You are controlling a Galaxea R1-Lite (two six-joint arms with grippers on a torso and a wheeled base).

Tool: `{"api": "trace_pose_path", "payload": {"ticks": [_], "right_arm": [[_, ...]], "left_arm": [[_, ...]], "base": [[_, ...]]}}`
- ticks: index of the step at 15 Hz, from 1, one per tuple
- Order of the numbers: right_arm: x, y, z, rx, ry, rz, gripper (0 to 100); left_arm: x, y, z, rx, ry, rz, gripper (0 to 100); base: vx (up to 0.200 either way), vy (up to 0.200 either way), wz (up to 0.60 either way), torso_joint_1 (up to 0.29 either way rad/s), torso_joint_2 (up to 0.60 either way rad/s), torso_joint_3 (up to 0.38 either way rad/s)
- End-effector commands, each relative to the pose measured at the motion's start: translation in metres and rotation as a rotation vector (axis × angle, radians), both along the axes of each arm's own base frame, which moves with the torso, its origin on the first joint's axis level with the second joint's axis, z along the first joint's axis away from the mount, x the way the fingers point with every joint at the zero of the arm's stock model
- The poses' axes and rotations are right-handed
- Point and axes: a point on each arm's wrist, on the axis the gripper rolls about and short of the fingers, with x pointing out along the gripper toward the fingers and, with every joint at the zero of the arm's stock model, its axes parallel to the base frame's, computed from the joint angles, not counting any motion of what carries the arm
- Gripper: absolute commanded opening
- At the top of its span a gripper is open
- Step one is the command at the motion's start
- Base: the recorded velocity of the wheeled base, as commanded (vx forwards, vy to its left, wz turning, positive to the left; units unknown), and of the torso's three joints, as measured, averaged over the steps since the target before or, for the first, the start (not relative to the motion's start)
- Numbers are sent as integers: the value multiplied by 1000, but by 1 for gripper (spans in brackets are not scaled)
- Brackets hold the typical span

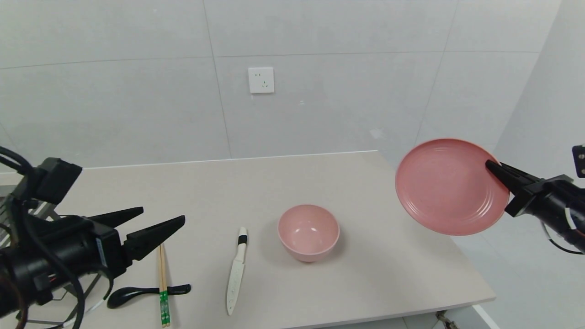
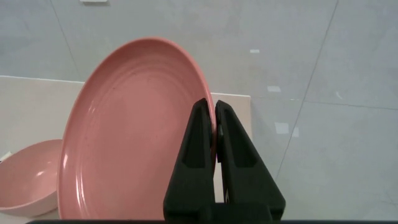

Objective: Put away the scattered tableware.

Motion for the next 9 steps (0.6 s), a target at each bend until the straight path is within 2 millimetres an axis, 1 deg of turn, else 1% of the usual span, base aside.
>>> {"api": "trace_pose_path", "payload": {"ticks": [1, 3, 4, 5, 7, 9], "right_arm": [[0, 0, -1, 0, 3, 8, 0], [-3, 2, -3, -1, 16, 45, 0], [-4, 2, -4, -1, 20, 59, 0], [-4, 3, -5, -1, 25, 70, 0], [-5, 3, -5, -2, 25, 76, 0], [-9, 12, -8, -1, 44, 155, 0]], "left_arm": [[21, -12, -14, 3, 90, -55, 100], [23, -24, -16, -63, 126, -165, 100], [25, -28, -17, -76, 143, -175, 100], [31, -35, -22, -86, 174, -185, 100], [42, -39, -30, -81, 190, -184, 100], [53, -44, -39, -80, 188, -176, 100]], "base": [[0, 0, 0, 0, 0, 0], [0, 0, 0, 0, 0, 0], [0, 0, 0, 0, 0, 0], [0, 0, 0, 0, 0, 0], [0, 0, 0, 0, 0, 0], [0, 0, 0, 0, 0, 0]]}}
